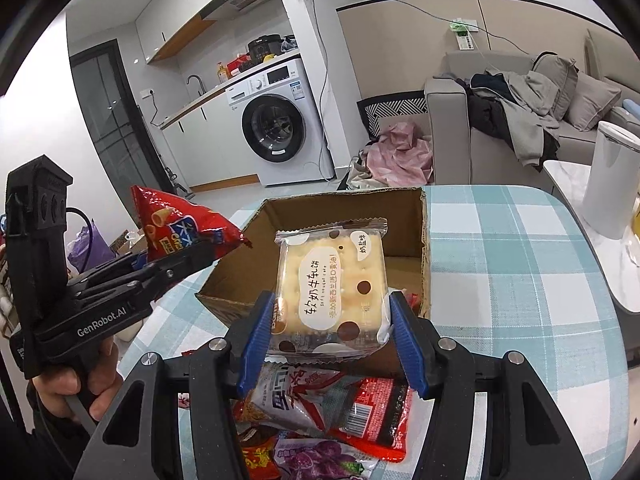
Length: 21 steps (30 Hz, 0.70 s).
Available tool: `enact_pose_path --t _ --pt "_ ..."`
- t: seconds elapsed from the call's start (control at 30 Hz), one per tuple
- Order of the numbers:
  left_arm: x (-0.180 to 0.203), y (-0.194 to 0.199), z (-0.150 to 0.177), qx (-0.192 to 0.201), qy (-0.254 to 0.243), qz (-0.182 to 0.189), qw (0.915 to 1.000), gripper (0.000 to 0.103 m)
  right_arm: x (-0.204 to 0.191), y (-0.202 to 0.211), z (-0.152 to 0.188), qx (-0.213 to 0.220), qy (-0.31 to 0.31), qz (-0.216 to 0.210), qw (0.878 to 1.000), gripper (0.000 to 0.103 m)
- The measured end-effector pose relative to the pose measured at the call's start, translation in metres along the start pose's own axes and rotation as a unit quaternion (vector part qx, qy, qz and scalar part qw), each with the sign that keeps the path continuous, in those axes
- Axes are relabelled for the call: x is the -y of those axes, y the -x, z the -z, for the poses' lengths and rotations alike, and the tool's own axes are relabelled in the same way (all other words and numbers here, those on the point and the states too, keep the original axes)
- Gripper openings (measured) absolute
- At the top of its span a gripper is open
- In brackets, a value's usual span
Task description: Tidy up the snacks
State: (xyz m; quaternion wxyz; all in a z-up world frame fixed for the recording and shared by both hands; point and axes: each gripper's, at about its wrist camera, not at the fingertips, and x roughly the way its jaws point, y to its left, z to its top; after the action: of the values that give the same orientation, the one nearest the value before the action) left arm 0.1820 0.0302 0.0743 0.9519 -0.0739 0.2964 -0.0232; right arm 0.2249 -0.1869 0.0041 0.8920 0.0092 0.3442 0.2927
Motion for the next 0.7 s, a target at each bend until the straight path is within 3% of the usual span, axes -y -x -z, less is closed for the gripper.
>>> enact_pose_path --t 0.7 --pt "0.008 -0.072 0.006 -0.037 -0.008 -0.013 0.9992 0.037 0.017 -0.034 -0.012 -0.008 -0.024 0.008 1.000 0.057"
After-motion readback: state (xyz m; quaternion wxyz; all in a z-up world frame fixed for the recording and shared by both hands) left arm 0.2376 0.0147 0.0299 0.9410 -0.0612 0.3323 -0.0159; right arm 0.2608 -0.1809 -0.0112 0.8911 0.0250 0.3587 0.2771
